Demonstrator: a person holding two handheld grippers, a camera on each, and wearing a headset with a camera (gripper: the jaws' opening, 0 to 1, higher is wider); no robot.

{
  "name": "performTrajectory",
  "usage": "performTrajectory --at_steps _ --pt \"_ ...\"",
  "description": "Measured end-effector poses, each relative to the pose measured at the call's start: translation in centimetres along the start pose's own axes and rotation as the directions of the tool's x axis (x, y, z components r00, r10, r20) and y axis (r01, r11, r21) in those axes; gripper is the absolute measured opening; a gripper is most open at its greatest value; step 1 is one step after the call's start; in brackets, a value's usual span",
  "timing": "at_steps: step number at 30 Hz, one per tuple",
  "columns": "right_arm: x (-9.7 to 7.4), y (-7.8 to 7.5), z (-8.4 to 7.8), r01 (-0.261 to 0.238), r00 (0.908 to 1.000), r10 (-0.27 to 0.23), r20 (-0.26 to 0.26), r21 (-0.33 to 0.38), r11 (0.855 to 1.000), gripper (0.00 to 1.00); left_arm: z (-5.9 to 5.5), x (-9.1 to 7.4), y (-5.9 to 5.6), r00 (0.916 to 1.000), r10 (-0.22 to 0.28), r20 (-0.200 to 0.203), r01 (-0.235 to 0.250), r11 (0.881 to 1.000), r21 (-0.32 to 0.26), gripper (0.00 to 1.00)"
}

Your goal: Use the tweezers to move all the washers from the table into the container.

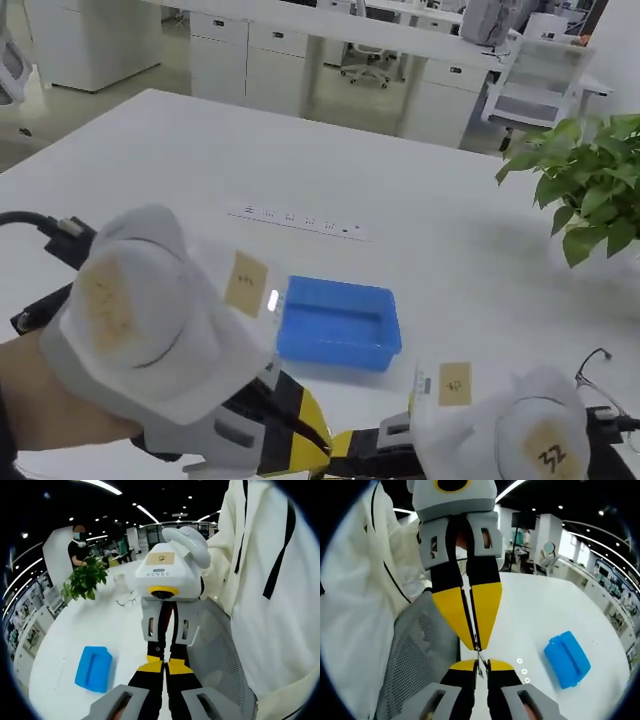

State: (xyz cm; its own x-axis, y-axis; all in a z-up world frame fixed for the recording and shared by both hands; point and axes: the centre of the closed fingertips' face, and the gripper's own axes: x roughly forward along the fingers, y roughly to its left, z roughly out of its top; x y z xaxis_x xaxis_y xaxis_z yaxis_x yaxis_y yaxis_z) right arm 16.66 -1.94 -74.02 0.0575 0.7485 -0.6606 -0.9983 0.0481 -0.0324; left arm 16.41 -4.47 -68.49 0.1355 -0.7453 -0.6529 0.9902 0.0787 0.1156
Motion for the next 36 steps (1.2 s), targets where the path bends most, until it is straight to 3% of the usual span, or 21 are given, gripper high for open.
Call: performTrajectory --at_steps 4,6,9,10,12,14,17,19,20,23,24,26,27,29,30,31,33,34,35,36 --pt "0.0 -0.2 -0.1 0.015 0.9998 -0.015 0.009 0.004 1.0 0.02 0.0 0.0 0.3 0.9982 0.044 0.042 -0.044 0.999 -0.01 0.0" --pt "0.2 -0.5 -0.3 0.014 0.9999 -0.014 0.001 0.021 1.0 0.02 -0.4 0.1 0.4 0.9958 0.073 0.055 -0.069 0.995 -0.068 0.0" --pt "0.5 -0.7 -0.4 0.004 0.9999 -0.004 0.01 0.04 0.999 0.01 -1.5 0.3 1.1 0.99 0.136 0.04 -0.129 0.981 -0.145 0.0" --pt "0.5 -0.9 -0.4 0.002 0.9999 -0.002 0.012 0.048 0.999 0.01 -1.9 0.3 1.2 0.9883 0.149 0.033 -0.142 0.976 -0.163 0.07" --pt "0.6 -1.3 -0.3 0.002 0.9998 -0.003 0.018 0.062 0.998 0.01 -2.5 0.6 0.8 0.9904 0.132 0.04 -0.12 0.967 -0.226 0.15" --pt "0.8 -1.7 -0.3 0.003 0.9997 -0.005 0.023 0.077 0.997 0.01 -3.0 0.7 1.1 0.9867 0.154 0.052 -0.136 0.957 -0.256 0.18" --pt "1.0 -2.9 -0.2 0.019 0.9991 -0.023 0.036 0.107 0.994 0.01 -4.1 0.7 1.6 0.9735 0.225 0.042 -0.198 0.921 -0.335 0.33" --pt "1.2 -3.9 -0.1 0.035 0.998 -0.041 0.047 0.127 0.991 0.01 -4.8 0.6 1.7 0.9629 0.267 0.042 -0.224 0.876 -0.427 0.48" --pt "1.2 -4.3 -0.1 0.041 0.9974 -0.049 0.053 0.136 0.99 0.01 -5.2 0.5 1.7 0.9549 0.293 0.045 -0.24 0.851 -0.468 0.53" --pt "1.7 -5.7 0.3 0.059 0.9931 -0.077 0.089 0.184 0.981 0.01 -6.2 0.3 1.9 0.9357 0.35 0.041 -0.285 0.819 -0.499 0.66" --pt "1.9 -6.0 0.3 0.063 0.9924 -0.081 0.092 0.188 0.98 0.01 -6.7 0.2 1.8 0.9239 0.381 0.035 -0.307 0.792 -0.527 0.7" --pt "2.4 -6.6 0.4 0.078 0.9903 -0.098 0.099 0.182 0.98 0.01 -7.5 0.0 1.7 0.909 0.417 0.014 -0.339 0.759 -0.555 0.78" --pt "2.7 -7.0 0.4 0.091 0.9886 -0.111 0.102 0.179 0.98 0.01 -7.9 0.0 1.7 0.9025 0.431 0.0 -0.359 0.753 -0.552 0.83" --pt "3.2 -7.8 0.4 0.106 0.9854 -0.128 0.112 0.185 0.977 0.01 -8.7 -0.2 1.7 0.8827 0.47 -0.009 -0.391 0.723 -0.569 0.87" --pt "3.3 -8.1 0.3 0.109 0.9837 -0.135 0.119 0.199 0.974 0.01 -9.4 -0.2 1.7 0.8718 0.49 -0.02 -0.403 0.693 -0.598 0.87" --pt "3.5 -8.4 0.4 0.11 0.9817 -0.139 0.13 0.213 0.971 0.01 -9.8 -0.2 1.8 0.8642 0.503 -0.024 -0.409 0.675 -0.614 0.88" --pt "4.0 -9.1 0.2 0.117 0.9772 -0.155 0.145 0.242 0.963 0.01 -11.0 -0.5 2.3 0.8336 0.551 -0.043 -0.449 0.63 -0.633 0.91" --pt "4.2 -9.3 0.1 0.116 0.9757 -0.158 0.152 0.253 0.96 0.01 -11.7 -0.7 2.8 0.8076 0.587 -0.061 -0.49 0.61 -0.623 0.93" --pt "4.3 -9.4 0.1 0.118 0.9748 -0.161 0.154 0.257 0.959 0.01 -12.0 -0.8 3.0 0.7915 0.607 -0.071 -0.518 0.605 -0.605 0.95" --pt "4.6 -9.7 0.0 0.122 0.9722 -0.17 0.161 0.267 0.956 0.01 -12.4 -1.0 3.3 0.7719 0.629 -0.089 -0.549 0.59 -0.591 0.96"
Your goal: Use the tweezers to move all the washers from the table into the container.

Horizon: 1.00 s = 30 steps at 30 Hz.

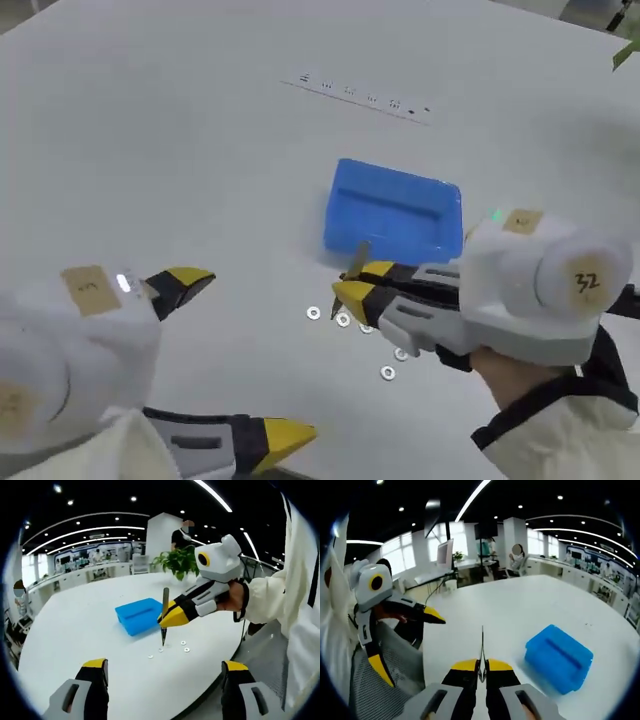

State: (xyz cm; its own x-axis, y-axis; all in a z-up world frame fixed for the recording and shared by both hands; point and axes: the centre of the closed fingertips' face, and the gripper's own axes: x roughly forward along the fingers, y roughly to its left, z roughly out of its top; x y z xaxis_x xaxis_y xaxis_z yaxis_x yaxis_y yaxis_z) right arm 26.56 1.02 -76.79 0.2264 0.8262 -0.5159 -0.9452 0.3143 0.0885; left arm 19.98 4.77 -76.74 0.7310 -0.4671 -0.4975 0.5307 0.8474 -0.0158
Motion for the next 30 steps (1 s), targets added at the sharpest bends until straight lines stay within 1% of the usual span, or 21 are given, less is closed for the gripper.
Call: performTrajectory --at_steps 1,2,3,4,5,6,7,8,10,11,12,14,16,17,19,20,22,23,26,27,30 --pt "0.2 -0.1 -0.1 0.004 1.0 -0.004 0.001 0.004 1.0 0.01 -0.1 0.1 0.5 0.9993 0.036 0.01 -0.036 0.999 0.012 0.97" --pt "0.5 -0.3 -0.4 0.009 1.0 -0.009 -0.001 0.004 1.0 0.02 -0.2 0.2 0.5 0.9991 0.041 0.013 -0.041 0.999 0.012 0.97" --pt "0.7 -0.4 -0.6 0.014 0.9999 -0.014 -0.004 0.0 1.0 0.02 -0.6 0.5 0.6 0.9988 0.046 0.016 -0.046 0.999 0.005 0.98" --pt "1.0 -0.6 -0.9 0.016 0.9999 -0.016 -0.006 -0.005 1.0 0.02 -0.9 0.6 0.7 0.9986 0.052 0.009 -0.052 0.999 0.008 0.99" --pt "1.2 -0.8 -1.1 0.017 0.9998 -0.017 -0.008 -0.002 1.0 0.02 -1.3 0.7 1.2 0.9967 0.08 -0.009 -0.08 0.996 0.036 0.99" --pt "1.3 -0.9 -1.3 0.02 0.9998 -0.02 -0.009 0.003 1.0 0.02 -1.5 0.7 1.5 0.9945 0.102 -0.023 -0.1 0.994 0.052 0.99" --pt "1.5 -1.2 -1.5 0.025 0.9997 -0.025 -0.001 0.016 1.0 0.02 -1.3 0.8 1.8 0.9932 0.116 -0.009 -0.115 0.992 0.045 0.99" --pt "1.7 -1.4 -1.6 0.024 0.9997 -0.024 0.004 0.029 0.999 0.02 -1.3 0.8 1.9 0.9927 0.12 -0.005 -0.12 0.992 0.035 0.99" --pt "2.1 -1.8 -2.0 0.025 0.9997 -0.025 0.0 0.048 0.999 0.02 -1.6 0.9 2.1 0.9915 0.129 -0.015 -0.129 0.992 0.013 0.99" --pt "2.3 -1.9 -2.2 0.024 0.9997 -0.024 0.0 0.052 0.998 0.02 -1.7 0.8 2.3 0.9898 0.141 -0.02 -0.141 0.99 0.019 0.99" --pt "2.5 -2.0 -2.3 0.024 0.9997 -0.024 -0.001 0.057 0.998 0.02 -1.7 0.7 2.5 0.9877 0.155 -0.016 -0.155 0.988 0.028 0.99" --pt "2.9 -2.4 -2.4 0.031 0.9995 -0.031 0.001 0.063 0.998 0.02 -1.9 0.7 2.6 0.9868 0.16 -0.024 -0.16 0.987 0.014 0.99" --pt "3.2 -2.7 -2.3 0.031 0.9995 -0.032 0.006 0.074 0.997 0.02 -2.3 0.6 2.6 0.9847 0.169 -0.042 -0.169 0.986 0.012 0.99" --pt "3.3 -2.8 -2.3 0.03 0.9995 -0.031 0.008 0.077 0.997 0.02 -2.3 0.6 2.7 0.984 0.172 -0.044 -0.172 0.985 0.015 0.98" --pt "3.7 -3.0 -2.3 0.028 0.9995 -0.028 0.01 0.075 0.997 0.02 -2.5 0.5 2.6 0.9842 0.169 -0.053 -0.168 0.986 0.013 0.92" --pt "3.9 -3.0 -2.5 0.02 0.9998 -0.021 0.006 0.079 0.997 0.02 -2.5 0.5 2.5 0.9847 0.166 -0.053 -0.166 0.986 0.011 0.91" --pt "4.2 -2.9 -2.6 0.017 0.9998 -0.017 0.003 0.083 0.996 0.02 -2.4 0.4 2.5 0.986 0.16 -0.049 -0.16 0.987 -0.009 0.93" --pt "4.3 -2.8 -2.7 0.018 0.9998 -0.018 0.0 0.078 0.997 0.02 -2.6 0.5 2.4 0.9866 0.153 -0.058 -0.154 0.988 -0.023 0.94" --pt "4.5 -2.8 -3.0 0.026 0.9996 -0.026 -0.009 0.049 0.998 0.02 -2.8 0.5 2.1 0.9864 0.15 -0.067 -0.152 0.988 -0.028 0.95" --pt "4.5 -2.8 -3.0 0.023 0.9997 -0.023 -0.01 0.047 0.999 0.02 -1.9 1.1 2.3 0.9868 0.147 -0.067 -0.149 0.988 -0.03 0.95" --pt "4.6 -2.7 -3.2 0.025 0.9996 -0.024 -0.012 0.028 0.999 0.02 -1.8 1.2 2.1 0.9877 0.141 -0.068 -0.143 0.989 -0.04 0.95"
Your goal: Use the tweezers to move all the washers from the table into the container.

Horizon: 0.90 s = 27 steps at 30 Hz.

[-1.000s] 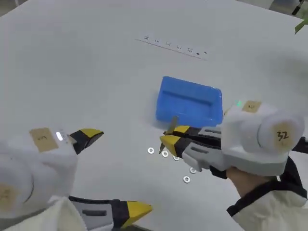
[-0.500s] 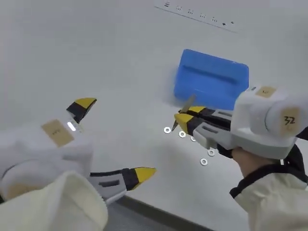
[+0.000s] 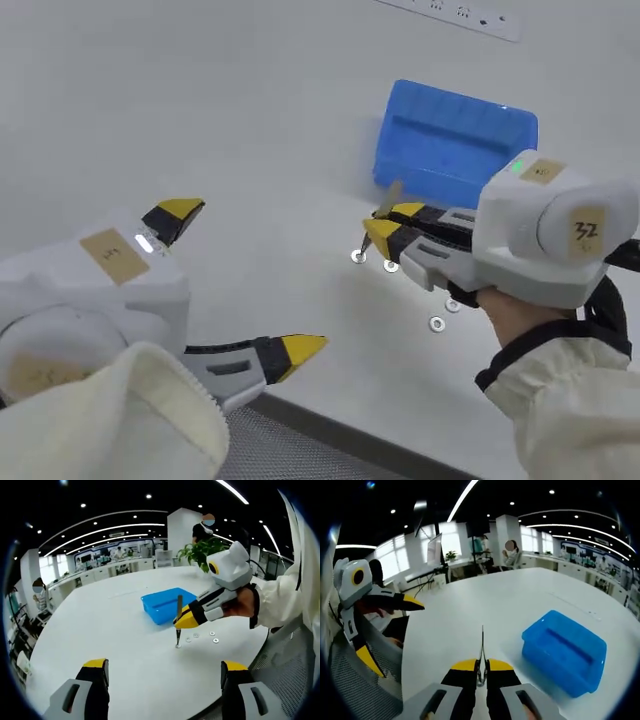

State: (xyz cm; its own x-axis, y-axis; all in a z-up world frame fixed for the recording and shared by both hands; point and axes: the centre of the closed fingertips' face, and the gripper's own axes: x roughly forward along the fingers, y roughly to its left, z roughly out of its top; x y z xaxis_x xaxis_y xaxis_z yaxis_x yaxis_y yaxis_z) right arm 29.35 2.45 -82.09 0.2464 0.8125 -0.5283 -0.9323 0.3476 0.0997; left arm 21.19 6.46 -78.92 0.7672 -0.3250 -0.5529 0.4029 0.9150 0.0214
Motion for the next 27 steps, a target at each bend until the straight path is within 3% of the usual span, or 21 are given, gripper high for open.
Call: performTrajectory --at_steps 6,13,27 --pt "0.0 0.2 0.0 0.006 1.0 -0.006 -0.002 -0.019 1.0 0.03 -0.3 0.0 -0.4 0.9998 -0.009 -0.015 0.01 1.0 0.028 0.95" --pt "-0.3 0.7 -1.2 0.029 0.9988 -0.031 -0.038 -0.057 0.998 0.03 -0.2 -0.1 0.3 0.9998 -0.004 -0.018 0.005 0.999 0.051 0.95" --pt "-0.3 0.4 -1.1 0.045 0.9973 -0.048 -0.056 -0.049 0.998 0.03 -0.1 -0.1 0.8 0.9997 0.011 -0.02 -0.01 0.997 0.079 0.93"
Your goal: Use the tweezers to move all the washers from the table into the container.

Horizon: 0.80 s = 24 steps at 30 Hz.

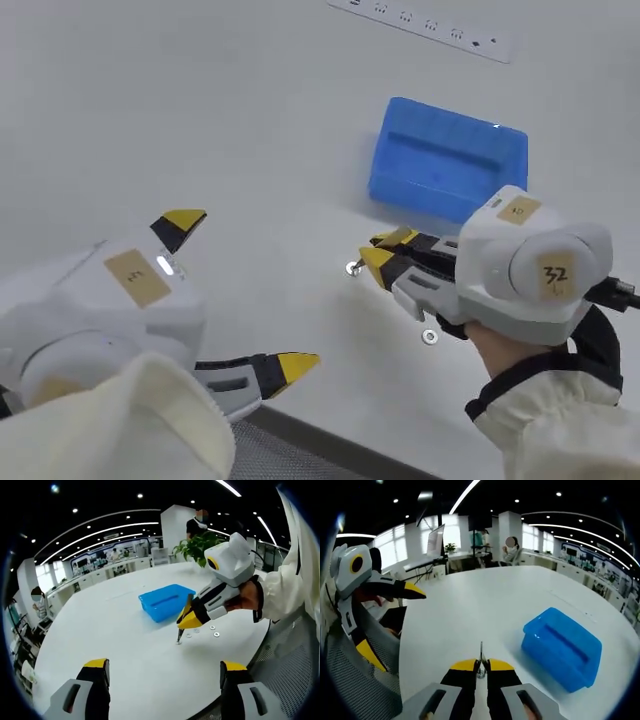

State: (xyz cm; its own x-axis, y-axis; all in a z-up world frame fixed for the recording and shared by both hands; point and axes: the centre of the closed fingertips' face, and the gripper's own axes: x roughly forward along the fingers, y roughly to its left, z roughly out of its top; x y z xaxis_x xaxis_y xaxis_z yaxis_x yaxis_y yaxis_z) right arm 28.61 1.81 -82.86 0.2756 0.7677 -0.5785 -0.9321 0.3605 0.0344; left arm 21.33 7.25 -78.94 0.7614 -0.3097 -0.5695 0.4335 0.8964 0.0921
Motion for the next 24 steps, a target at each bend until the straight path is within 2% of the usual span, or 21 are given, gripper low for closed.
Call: performTrajectory --at_steps 17,21,24 --pt "0.24 -0.16 0.13 0.015 0.9996 -0.016 -0.023 -0.017 1.0 0.03 -0.08 -0.06 0.29 0.9999 0.009 -0.008 -0.008 1.0 0.019 0.9" --pt "0.08 0.08 0.22 -0.01 0.9993 0.01 -0.037 0.01 1.0 0.02 -0.05 -0.12 0.41 0.9999 0.01 -0.007 -0.01 1.0 0.019 0.9" --pt "-0.16 0.0 0.32 -0.002 0.999 0.002 -0.046 0.003 1.0 0.02 -0.07 -0.12 0.42 0.9999 0.012 -0.008 -0.011 1.0 0.022 0.9"
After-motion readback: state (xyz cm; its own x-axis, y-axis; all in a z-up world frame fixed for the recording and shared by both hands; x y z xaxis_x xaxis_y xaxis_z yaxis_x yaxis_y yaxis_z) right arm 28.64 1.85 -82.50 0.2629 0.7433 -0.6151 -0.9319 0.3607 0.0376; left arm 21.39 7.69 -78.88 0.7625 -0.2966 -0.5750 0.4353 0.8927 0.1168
